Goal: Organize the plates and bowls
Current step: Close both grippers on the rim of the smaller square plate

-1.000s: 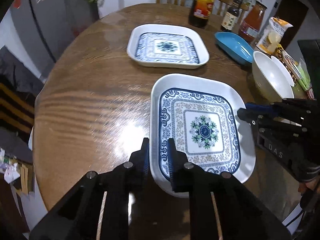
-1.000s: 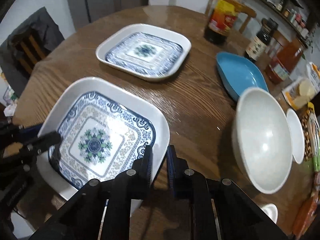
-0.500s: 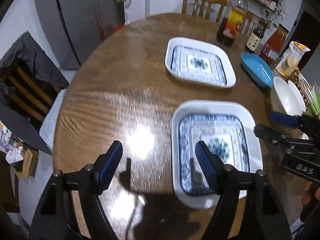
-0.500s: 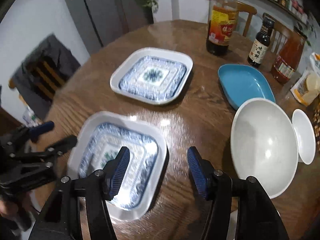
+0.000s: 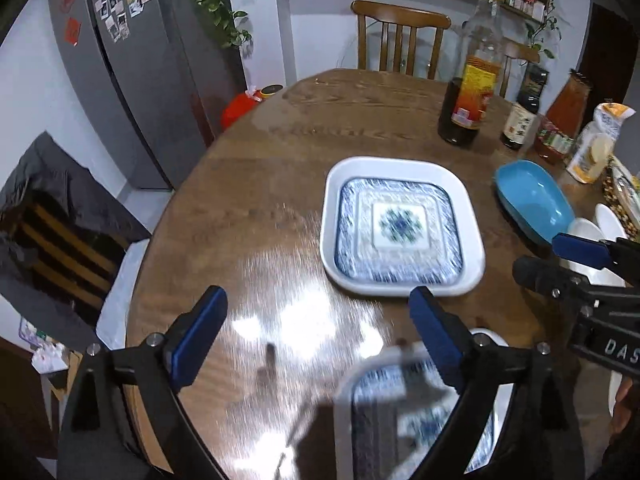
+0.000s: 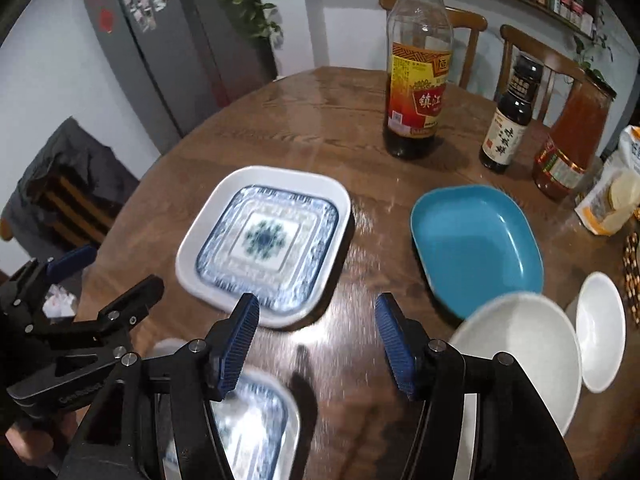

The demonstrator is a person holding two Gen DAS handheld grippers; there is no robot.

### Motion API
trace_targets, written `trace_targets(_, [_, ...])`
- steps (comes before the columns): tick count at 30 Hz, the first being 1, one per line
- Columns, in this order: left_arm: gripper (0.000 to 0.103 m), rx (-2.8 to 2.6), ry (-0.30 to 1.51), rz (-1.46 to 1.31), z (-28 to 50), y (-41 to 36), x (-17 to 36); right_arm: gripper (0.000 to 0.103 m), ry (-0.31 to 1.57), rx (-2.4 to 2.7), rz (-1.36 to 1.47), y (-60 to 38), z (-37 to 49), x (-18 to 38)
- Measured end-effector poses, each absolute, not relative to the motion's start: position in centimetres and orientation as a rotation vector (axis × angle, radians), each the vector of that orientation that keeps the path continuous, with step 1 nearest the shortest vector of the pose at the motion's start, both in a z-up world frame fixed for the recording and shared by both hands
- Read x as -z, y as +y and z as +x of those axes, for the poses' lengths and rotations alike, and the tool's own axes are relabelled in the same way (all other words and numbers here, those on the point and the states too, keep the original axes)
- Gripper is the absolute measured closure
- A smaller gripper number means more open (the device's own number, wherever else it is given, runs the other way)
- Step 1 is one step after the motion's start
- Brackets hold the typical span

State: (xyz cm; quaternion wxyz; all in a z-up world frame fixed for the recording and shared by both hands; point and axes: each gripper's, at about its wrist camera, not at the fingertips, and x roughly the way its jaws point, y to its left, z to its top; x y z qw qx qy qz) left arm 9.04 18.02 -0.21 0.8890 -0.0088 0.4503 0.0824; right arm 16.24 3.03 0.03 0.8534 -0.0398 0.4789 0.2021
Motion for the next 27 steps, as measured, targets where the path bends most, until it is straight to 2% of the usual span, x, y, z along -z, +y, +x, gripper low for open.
trace_targets(9, [0.011,-0.179,0.978,0.023,15.4,19.2,2.3,0.042,1.070,-0.348,-0.096,5.2,20.5,2.5])
trace_targets(22, [0.012,-0.138,1.025,-0.003,16.9,20.0,4.4,0.042,1.120,-0.313,-0.149,6.1,22.1,4.6])
trace_targets(27, [0.022,-0.128,1.040,-0.020,17.3,20.0,5.1,0.042,1.134,-0.308,-0.145,6.3,22.5,5.6])
